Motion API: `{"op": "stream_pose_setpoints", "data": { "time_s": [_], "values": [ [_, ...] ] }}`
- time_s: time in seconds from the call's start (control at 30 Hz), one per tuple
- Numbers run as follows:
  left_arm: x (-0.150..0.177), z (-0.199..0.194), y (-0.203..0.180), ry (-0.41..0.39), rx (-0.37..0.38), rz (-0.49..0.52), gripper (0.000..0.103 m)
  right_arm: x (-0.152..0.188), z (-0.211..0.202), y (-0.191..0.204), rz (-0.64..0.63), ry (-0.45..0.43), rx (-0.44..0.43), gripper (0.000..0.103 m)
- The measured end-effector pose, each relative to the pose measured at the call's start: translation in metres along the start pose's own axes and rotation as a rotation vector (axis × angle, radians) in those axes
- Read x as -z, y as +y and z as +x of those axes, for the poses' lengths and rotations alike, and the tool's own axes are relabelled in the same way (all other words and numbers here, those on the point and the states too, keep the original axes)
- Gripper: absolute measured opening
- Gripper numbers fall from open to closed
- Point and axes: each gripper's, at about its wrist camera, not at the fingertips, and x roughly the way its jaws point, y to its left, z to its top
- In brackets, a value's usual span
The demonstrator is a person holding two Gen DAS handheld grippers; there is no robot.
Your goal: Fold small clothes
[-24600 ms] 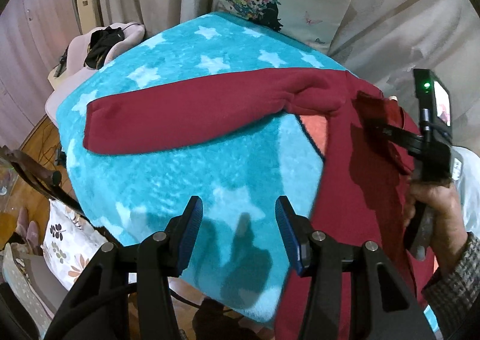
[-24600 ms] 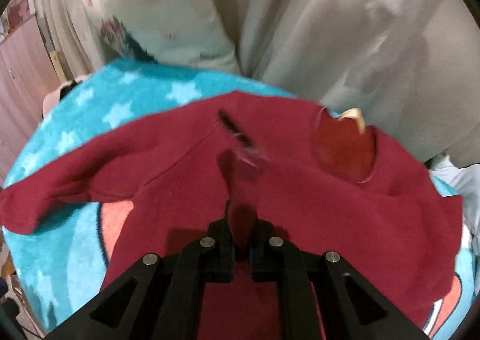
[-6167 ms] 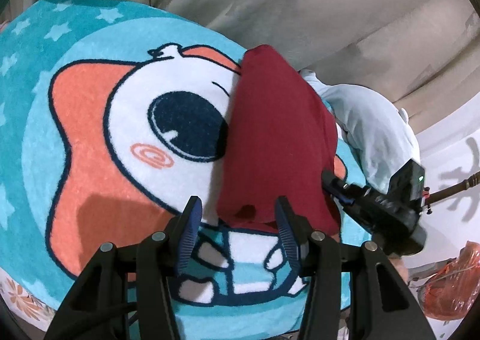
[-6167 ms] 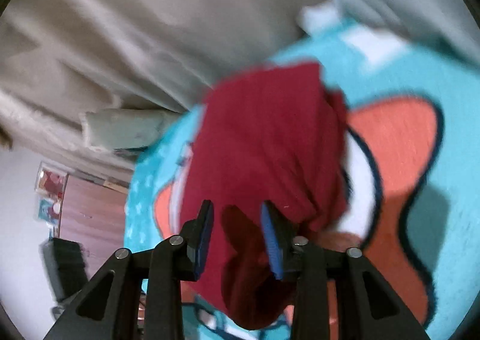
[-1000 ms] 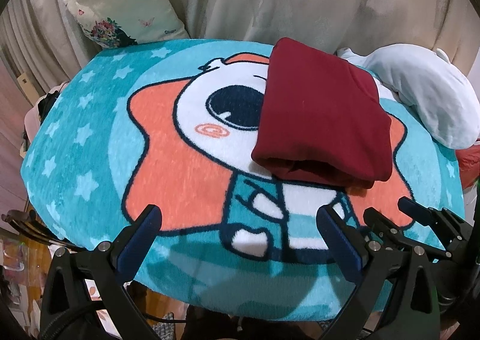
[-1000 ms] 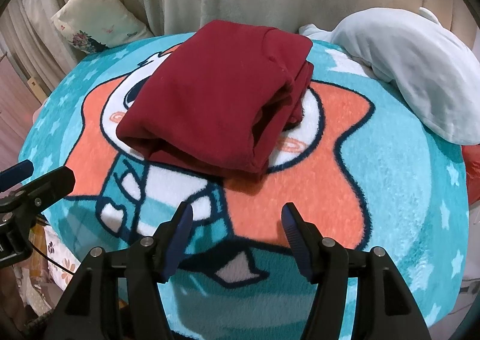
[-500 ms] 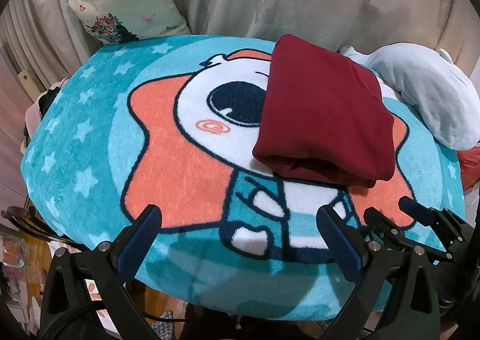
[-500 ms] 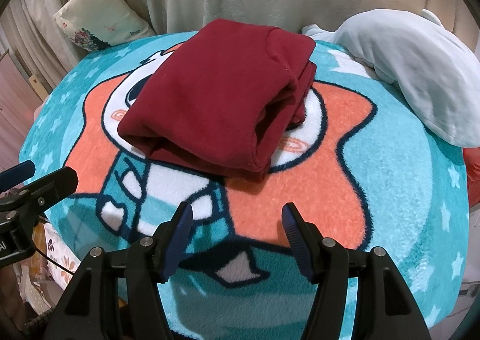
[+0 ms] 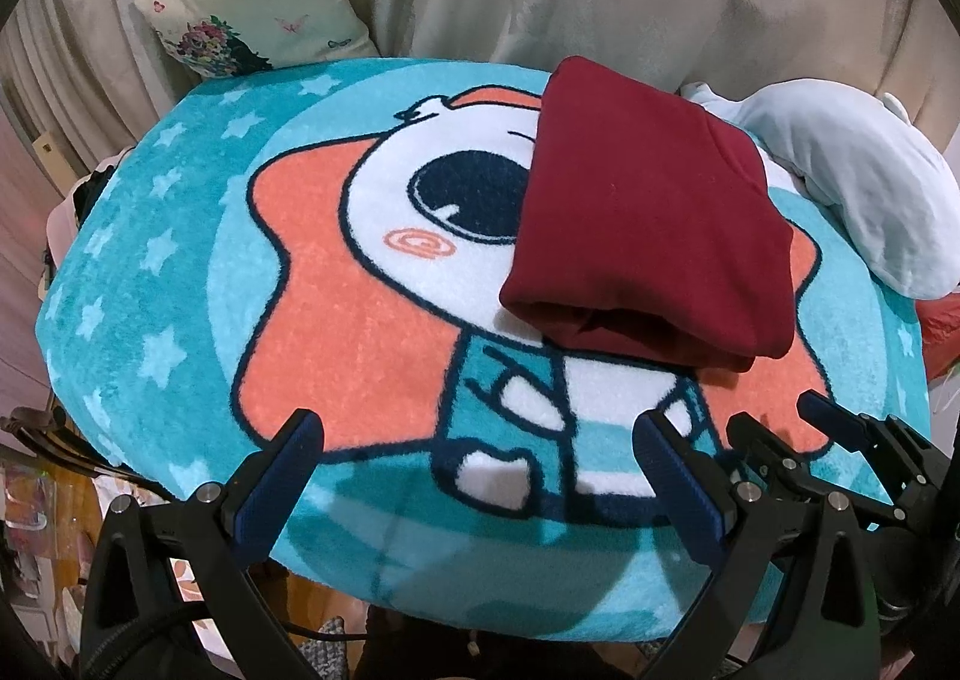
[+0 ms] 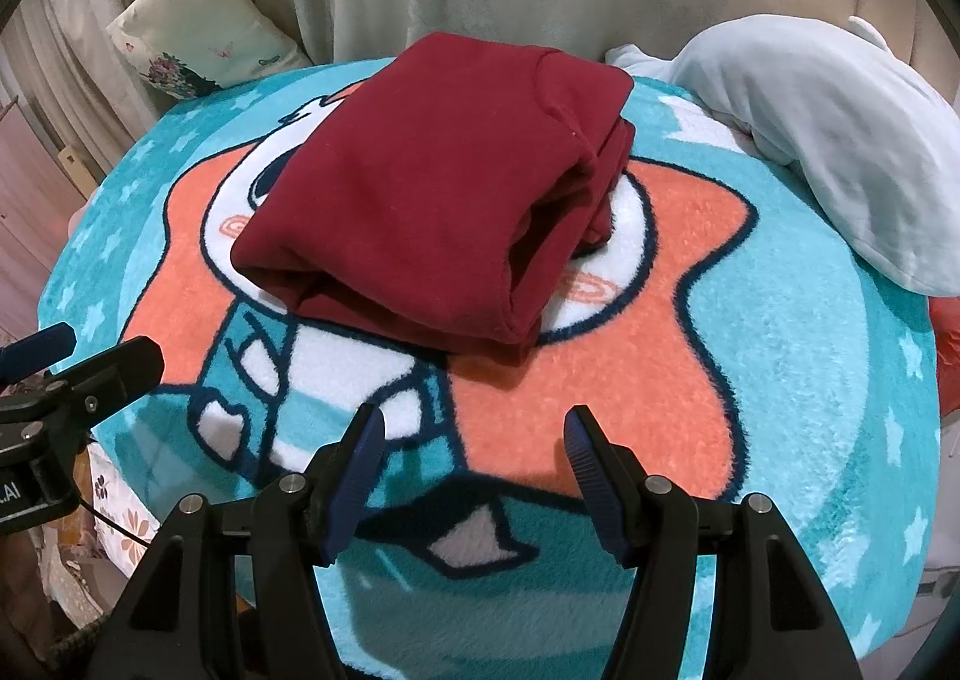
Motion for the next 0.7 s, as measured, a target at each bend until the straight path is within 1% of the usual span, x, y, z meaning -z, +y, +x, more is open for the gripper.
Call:
{"op": "stream_pose_setpoints", "data": {
  "time_s": [0.7],
  "values": [
    [0.0037, 0.0017, -0.0027, 0.005, 0.006, -0.002, 0.103, 0.0011, 0.0009, 0.0022, -0.021, 0.002, 0.0, 0.068]
  ]
}}
